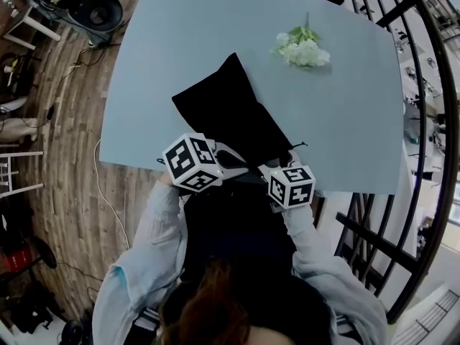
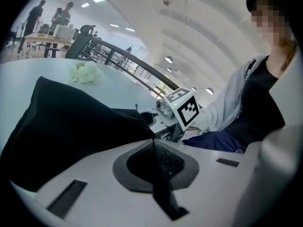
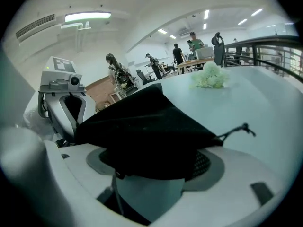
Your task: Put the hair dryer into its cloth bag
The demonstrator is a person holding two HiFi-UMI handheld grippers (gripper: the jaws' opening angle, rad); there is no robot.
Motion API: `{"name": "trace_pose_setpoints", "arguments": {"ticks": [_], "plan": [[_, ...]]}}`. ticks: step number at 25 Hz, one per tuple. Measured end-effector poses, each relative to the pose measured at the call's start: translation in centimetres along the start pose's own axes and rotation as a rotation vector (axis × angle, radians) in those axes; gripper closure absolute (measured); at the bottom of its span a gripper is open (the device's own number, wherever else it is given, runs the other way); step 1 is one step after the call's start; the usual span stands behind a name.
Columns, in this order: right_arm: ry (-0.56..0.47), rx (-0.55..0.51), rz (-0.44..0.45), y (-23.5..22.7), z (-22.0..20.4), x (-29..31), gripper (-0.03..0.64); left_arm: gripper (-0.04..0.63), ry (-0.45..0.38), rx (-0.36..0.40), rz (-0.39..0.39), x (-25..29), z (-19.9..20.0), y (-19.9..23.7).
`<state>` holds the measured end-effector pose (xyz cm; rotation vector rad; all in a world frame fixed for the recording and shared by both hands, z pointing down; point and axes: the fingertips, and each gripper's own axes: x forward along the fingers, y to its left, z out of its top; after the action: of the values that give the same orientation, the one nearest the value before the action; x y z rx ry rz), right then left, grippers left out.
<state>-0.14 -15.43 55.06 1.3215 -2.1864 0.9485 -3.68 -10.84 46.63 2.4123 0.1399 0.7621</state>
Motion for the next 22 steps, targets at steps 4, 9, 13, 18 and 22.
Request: {"name": "trace_pose_setpoints", "arguments": {"ticks": [4,9,13,18,22], "plan": [[0.036,-0.022,-0.039,-1.6,-1.9,-1.8,0.225,0.575,0.042,-0.003,0.066,1.8,-1.6,0.2],[0.052,-0.007,-0.087,-3.9,-3.6,-3.6,0.218,0.575,0.011,-0.01,0.134,3.3,-2.6,0.7],[0.03,0.005,-0.125,-5.9,-3.4,-5.3,0.213,0.574,-0.049,-0.054,0.18,4.1,-3.5,0.9],[-0.007,-0.005,-0.132,-8.0,-2.6,-6.6,0.214,0.574,-0.108,-0.112,0.284,5.2,-5.3,1.5],[-0.059,-0.002,-0.114,-8.9,-1.3,-7.3,0.218,0.574,-0.165,-0.13,0.356,5.4,-5.6,1.9]]}}
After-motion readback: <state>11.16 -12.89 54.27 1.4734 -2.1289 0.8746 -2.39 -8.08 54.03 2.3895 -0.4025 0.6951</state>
